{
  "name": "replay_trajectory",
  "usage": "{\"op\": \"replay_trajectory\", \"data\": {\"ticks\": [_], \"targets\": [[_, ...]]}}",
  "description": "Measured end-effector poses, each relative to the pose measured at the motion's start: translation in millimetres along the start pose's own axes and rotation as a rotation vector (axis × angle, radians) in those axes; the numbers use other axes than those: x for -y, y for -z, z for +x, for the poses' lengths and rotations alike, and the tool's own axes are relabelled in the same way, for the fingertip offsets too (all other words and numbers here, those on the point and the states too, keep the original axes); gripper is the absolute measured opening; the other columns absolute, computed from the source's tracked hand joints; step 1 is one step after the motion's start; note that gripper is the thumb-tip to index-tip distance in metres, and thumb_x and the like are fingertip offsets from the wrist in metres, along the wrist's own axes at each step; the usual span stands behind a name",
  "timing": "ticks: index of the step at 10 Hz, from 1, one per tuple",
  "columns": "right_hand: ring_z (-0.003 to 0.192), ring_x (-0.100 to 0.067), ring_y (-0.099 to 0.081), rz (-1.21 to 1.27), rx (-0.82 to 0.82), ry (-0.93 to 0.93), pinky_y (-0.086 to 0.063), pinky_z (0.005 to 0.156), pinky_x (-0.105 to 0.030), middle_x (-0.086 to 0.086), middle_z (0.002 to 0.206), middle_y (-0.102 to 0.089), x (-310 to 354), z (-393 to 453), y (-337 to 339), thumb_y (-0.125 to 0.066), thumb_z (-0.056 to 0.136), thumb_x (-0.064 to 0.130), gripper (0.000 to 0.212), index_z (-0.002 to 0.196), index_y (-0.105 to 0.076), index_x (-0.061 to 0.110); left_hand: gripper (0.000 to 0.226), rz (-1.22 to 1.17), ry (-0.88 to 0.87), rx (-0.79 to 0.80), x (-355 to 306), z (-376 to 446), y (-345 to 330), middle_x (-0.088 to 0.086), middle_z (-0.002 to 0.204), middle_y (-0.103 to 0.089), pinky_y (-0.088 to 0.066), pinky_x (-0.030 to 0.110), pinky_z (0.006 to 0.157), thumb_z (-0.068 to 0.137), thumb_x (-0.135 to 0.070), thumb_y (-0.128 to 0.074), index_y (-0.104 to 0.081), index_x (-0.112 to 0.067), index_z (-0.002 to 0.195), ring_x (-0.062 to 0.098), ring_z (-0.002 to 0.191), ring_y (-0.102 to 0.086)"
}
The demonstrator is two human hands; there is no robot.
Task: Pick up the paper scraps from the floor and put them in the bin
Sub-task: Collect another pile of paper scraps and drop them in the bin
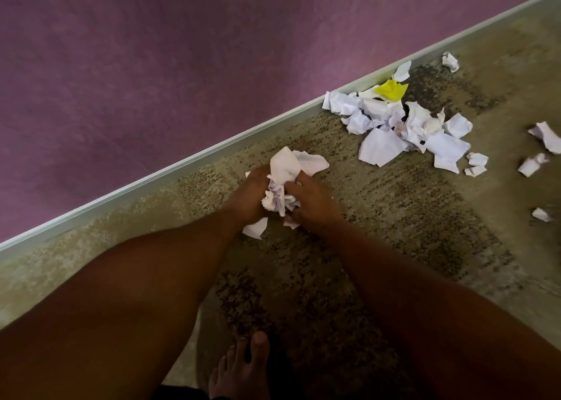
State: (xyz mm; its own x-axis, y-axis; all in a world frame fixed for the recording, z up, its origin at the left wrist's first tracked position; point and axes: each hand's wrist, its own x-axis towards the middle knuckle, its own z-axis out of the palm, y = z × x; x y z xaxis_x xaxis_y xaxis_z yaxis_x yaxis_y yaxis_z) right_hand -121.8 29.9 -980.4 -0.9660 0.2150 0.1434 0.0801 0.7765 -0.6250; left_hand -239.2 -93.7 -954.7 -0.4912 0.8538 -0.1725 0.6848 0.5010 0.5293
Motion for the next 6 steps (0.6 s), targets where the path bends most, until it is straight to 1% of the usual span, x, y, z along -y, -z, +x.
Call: {"op": "replay_trajectory", "data": {"ticks": [1,2,3,4,5,6], "targets": [[0.077,-0.038,-0.058,0.071,-0.063,-0.038,-0.048,0.059,-0.038,-0.022,0.104,-0.059,2,-1,7,-0.046,0.079,0.029,0.034,0.089,-0.065,0.002,0.060,-0.108,0.018,-0.011,3,17,3,0.016,0.129,-0.058,-0.039,0.028,0.100,0.089,-0.027,-0.058,-0.043,-0.003,0.142,0.030,0.118,-0.057],[0.071,-0.038,-0.058,0.061,-0.107,-0.093,-0.045,0.055,-0.036,-0.020,0.097,-0.058,-2,-7,17,-0.056,0.071,0.011,0.022,0.088,-0.065,0.000,0.060,-0.134,0.082,0.068,-13,24,11,0.021,0.127,-0.060,-0.046,0.035,0.093,0.093,-0.016,-0.057,-0.035,-0.005,0.147,0.035,0.111,-0.060],[0.074,-0.032,-0.057,0.049,-0.166,-0.151,-0.034,0.057,-0.026,-0.018,0.095,-0.059,-10,-16,30,-0.056,0.069,0.017,0.027,0.090,-0.066,0.003,0.077,-0.115,0.068,0.076,-16,38,6,0.014,0.130,-0.058,-0.046,0.032,0.094,0.077,-0.043,-0.062,-0.042,-0.010,0.144,0.030,0.115,-0.059],[0.080,-0.028,-0.056,0.057,-0.209,-0.194,-0.034,0.061,-0.024,-0.017,0.098,-0.058,-22,-26,41,-0.050,0.070,0.026,0.036,0.095,-0.065,0.005,0.063,-0.129,0.071,0.116,-27,49,6,0.001,0.124,-0.055,-0.046,0.018,0.081,0.081,-0.035,-0.071,-0.045,-0.019,0.136,0.016,0.108,-0.059],[0.081,-0.034,-0.059,0.053,-0.227,-0.255,-0.047,0.061,-0.033,-0.016,0.097,-0.059,-34,-38,47,-0.058,0.069,0.020,0.032,0.097,-0.065,0.007,0.081,-0.036,0.095,0.094,-30,65,-2,0.011,0.139,-0.035,-0.048,0.029,0.081,0.072,-0.010,-0.082,-0.044,-0.019,0.142,0.025,0.110,-0.051],[0.078,-0.034,-0.059,0.058,-0.253,-0.278,-0.048,0.060,-0.035,-0.015,0.096,-0.058,-40,-48,51,-0.062,0.066,0.011,0.031,0.097,-0.065,0.009,0.054,-0.033,0.099,0.014,-33,72,-11,0.013,0.133,-0.037,-0.041,0.025,0.085,0.077,-0.010,-0.077,-0.057,-0.018,0.127,0.027,0.108,-0.050]]}}
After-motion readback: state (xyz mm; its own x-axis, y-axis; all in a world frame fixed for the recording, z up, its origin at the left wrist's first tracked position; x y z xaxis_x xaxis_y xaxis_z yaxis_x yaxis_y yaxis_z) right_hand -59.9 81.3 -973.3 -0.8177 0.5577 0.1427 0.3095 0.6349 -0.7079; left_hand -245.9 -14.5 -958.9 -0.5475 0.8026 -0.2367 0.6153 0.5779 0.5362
